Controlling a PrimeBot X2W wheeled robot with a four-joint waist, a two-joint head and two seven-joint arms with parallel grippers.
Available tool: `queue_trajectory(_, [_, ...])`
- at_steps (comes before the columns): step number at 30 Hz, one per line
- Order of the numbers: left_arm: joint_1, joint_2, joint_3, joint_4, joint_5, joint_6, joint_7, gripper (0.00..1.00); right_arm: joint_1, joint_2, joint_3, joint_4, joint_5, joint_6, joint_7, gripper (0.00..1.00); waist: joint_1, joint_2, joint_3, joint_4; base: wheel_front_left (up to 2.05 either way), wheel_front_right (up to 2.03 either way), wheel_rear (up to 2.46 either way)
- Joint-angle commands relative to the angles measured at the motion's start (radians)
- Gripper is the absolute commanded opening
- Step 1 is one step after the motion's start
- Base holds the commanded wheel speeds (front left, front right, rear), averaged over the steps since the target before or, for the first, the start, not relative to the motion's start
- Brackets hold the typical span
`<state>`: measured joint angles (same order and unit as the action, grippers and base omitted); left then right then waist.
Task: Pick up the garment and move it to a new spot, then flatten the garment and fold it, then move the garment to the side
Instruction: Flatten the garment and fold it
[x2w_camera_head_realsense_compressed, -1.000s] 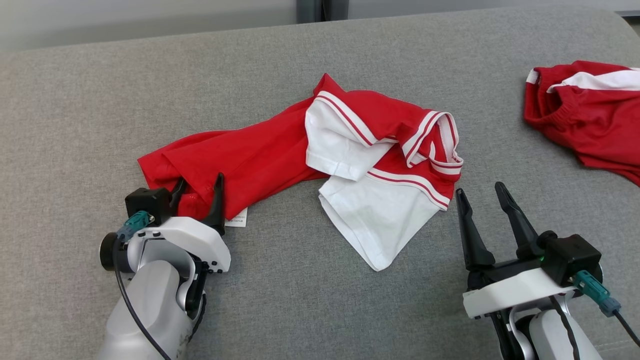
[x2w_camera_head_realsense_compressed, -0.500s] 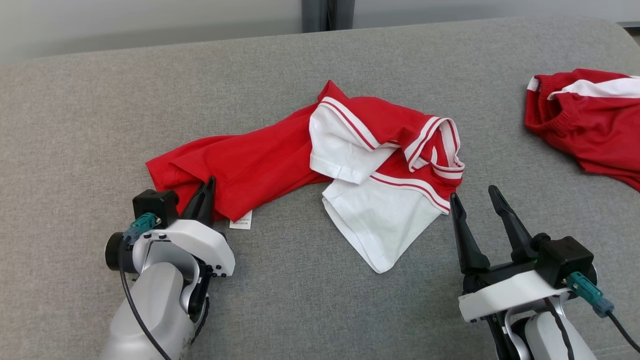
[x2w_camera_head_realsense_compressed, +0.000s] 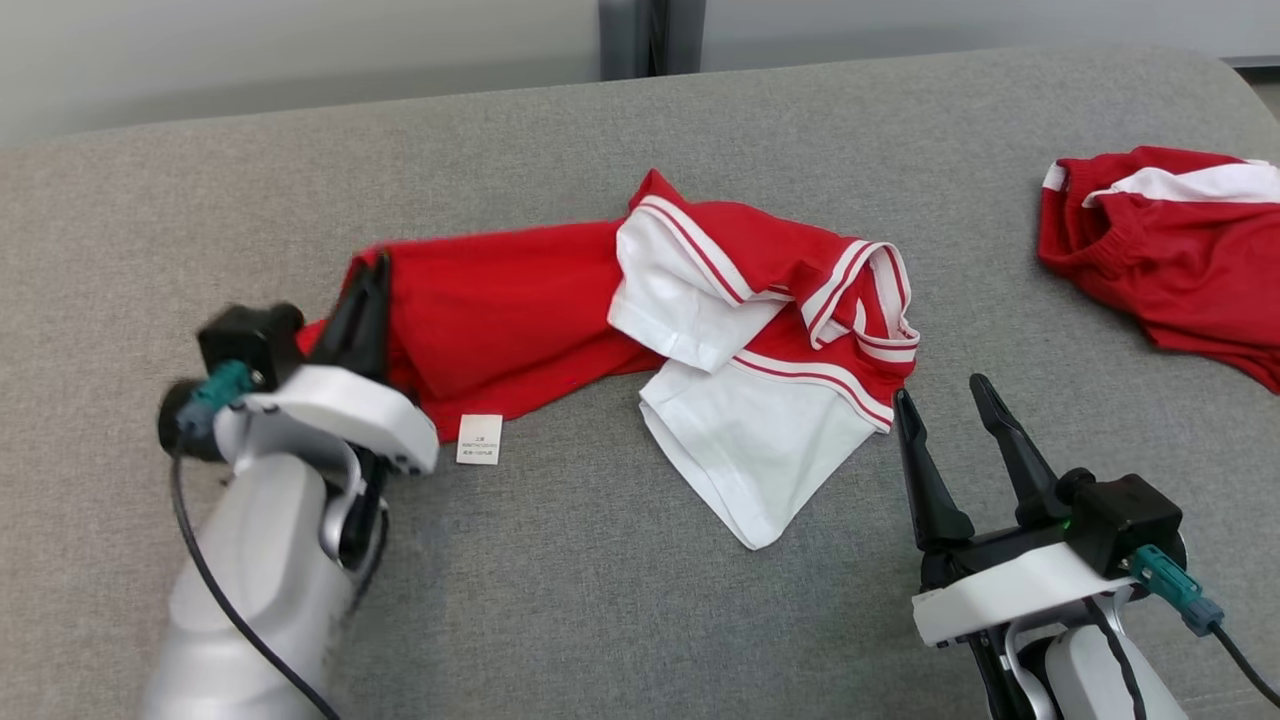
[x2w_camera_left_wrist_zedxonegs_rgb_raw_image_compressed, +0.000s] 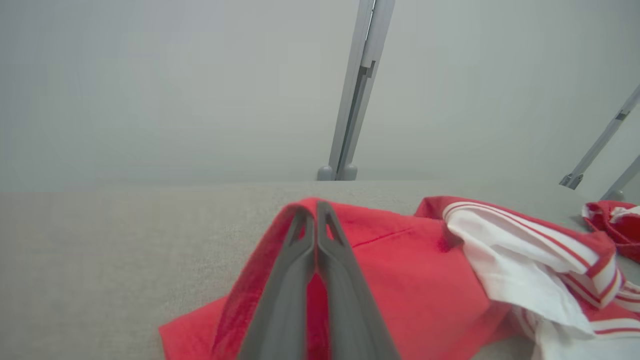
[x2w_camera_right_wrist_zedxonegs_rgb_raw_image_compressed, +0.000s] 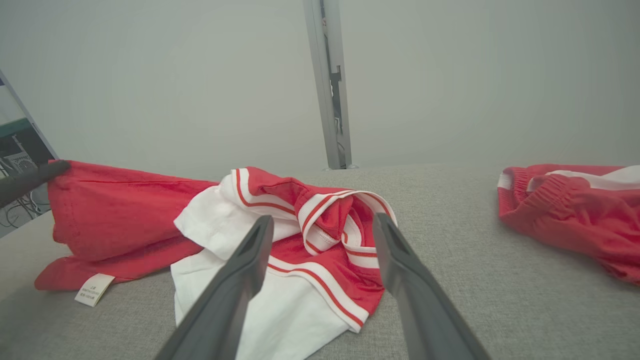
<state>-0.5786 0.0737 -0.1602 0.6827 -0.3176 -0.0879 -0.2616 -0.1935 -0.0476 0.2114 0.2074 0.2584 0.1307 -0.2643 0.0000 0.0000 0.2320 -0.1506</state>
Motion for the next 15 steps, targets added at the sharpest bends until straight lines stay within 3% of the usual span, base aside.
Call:
queue_trajectory(1, [-0.041, 0.017, 0.01, -0.008, -0.006, -0.006, -0.004, 0.0, -0.002, -0.006, 0.0, -0.005, 0.009, 0.0, 0.0, 1.0, 0.0, 0.0, 0.007, -0.005, 0.0, 0.0, 0.0])
queue_trajectory(15, [-0.454, 0.204, 0.014, 0.088, -0.006, -0.031, 0.189, 0.0, -0.071, -0.006, 0.042, -0.045, 0.06, 0.0, 0.0, 1.0, 0.0, 0.0, 0.147, -0.11, 0.0, 0.0, 0.0])
